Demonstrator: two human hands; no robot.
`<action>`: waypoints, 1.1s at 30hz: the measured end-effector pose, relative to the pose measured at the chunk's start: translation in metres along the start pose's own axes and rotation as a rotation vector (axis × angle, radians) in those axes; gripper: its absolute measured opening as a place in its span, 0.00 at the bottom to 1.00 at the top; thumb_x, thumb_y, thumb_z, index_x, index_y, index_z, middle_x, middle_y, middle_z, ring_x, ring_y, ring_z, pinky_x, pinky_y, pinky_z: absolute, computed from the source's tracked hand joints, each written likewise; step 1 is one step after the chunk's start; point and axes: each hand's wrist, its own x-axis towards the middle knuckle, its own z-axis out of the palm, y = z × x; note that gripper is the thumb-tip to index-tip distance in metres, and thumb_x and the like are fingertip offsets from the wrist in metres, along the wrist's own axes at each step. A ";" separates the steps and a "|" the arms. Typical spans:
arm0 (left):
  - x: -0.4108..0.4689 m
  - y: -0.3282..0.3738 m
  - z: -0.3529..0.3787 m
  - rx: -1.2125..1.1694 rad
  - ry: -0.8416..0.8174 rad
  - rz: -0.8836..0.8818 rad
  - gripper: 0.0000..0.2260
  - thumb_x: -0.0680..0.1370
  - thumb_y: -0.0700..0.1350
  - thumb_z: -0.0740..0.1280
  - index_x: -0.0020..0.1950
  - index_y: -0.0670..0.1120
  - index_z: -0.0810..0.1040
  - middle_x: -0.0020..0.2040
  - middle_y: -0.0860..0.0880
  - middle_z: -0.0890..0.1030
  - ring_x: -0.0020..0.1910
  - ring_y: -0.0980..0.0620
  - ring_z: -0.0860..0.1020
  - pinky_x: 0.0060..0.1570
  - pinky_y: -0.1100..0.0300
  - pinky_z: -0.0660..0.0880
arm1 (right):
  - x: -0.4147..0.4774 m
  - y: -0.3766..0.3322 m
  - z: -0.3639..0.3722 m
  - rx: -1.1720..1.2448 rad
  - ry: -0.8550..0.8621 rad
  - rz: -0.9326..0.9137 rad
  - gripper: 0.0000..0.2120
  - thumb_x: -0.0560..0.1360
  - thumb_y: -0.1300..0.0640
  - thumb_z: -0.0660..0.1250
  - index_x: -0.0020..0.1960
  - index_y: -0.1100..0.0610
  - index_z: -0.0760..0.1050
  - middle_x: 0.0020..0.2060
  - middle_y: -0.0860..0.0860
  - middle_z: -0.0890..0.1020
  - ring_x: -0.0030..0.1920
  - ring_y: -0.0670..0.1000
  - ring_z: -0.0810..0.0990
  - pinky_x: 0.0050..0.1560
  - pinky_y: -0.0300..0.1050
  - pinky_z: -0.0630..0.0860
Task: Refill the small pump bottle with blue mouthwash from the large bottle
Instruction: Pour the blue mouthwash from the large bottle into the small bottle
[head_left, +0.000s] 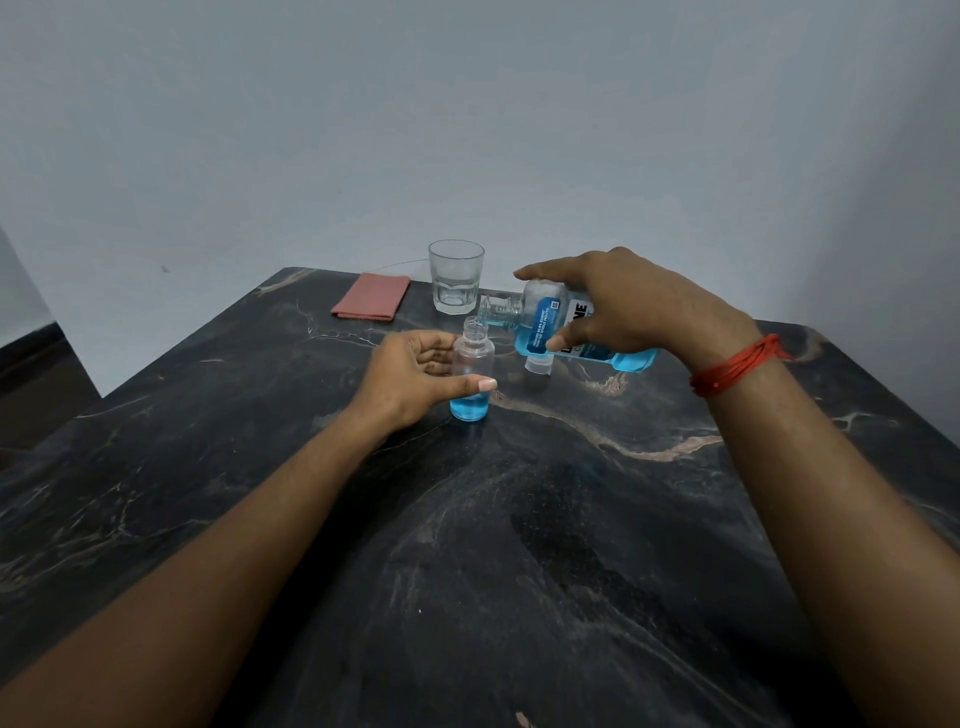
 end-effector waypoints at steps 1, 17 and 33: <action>0.000 0.000 0.000 -0.001 -0.001 -0.002 0.21 0.59 0.50 0.83 0.49 0.54 0.82 0.47 0.59 0.87 0.46 0.59 0.86 0.43 0.68 0.80 | 0.000 0.000 0.000 -0.001 -0.001 -0.001 0.38 0.71 0.49 0.77 0.77 0.42 0.64 0.68 0.48 0.78 0.65 0.53 0.77 0.66 0.55 0.74; -0.001 0.001 0.000 0.003 -0.001 -0.012 0.21 0.59 0.51 0.82 0.49 0.54 0.82 0.47 0.61 0.87 0.46 0.60 0.86 0.42 0.70 0.79 | 0.001 0.000 0.001 -0.002 0.006 -0.005 0.38 0.71 0.49 0.76 0.77 0.42 0.64 0.68 0.48 0.78 0.64 0.52 0.78 0.63 0.53 0.74; 0.001 0.000 -0.001 0.004 -0.021 -0.048 0.21 0.59 0.49 0.82 0.50 0.53 0.82 0.46 0.59 0.87 0.46 0.59 0.86 0.42 0.69 0.79 | 0.002 0.000 0.001 -0.021 0.002 -0.001 0.39 0.71 0.48 0.76 0.77 0.42 0.63 0.69 0.48 0.77 0.66 0.53 0.77 0.65 0.54 0.73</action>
